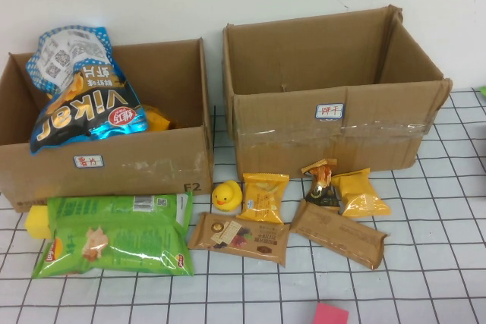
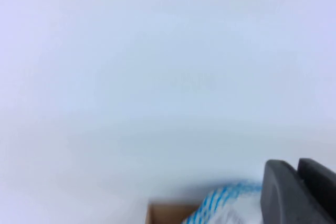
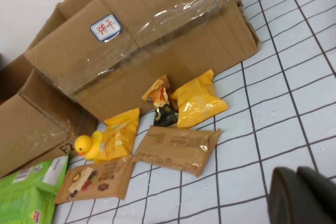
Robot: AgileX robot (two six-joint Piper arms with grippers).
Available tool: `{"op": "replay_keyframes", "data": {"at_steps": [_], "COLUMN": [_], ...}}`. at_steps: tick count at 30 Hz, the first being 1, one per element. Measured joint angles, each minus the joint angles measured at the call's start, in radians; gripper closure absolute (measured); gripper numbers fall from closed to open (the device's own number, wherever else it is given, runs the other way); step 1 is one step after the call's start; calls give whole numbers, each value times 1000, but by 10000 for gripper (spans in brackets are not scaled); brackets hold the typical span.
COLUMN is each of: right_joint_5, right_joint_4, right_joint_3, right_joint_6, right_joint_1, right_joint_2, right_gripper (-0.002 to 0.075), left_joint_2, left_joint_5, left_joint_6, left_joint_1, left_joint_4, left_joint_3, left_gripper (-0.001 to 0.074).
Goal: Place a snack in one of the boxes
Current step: Place the potato chip in the potato chip box
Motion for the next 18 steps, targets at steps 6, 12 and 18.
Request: {"op": "replay_keyframes", "data": {"at_steps": [6,12,18], "right_joint_5": [-2,-10,-14], "right_joint_4": [0,8,14], "right_joint_3": [0,0,0], "right_joint_6": [-1,-17,-22], "right_joint_1": [0,0,0], "right_joint_2": [0,0,0], "right_gripper": [727,727,727], "left_joint_2": [-65,-247,-482], "left_joint_5": [40,41,43], "left_joint_6": [111,211,251], "left_joint_1": [0,0,-18], "left_joint_4": [-141,-301,-426], "left_joint_3": [132,377,601], "left_gripper": [733,735,735]}}
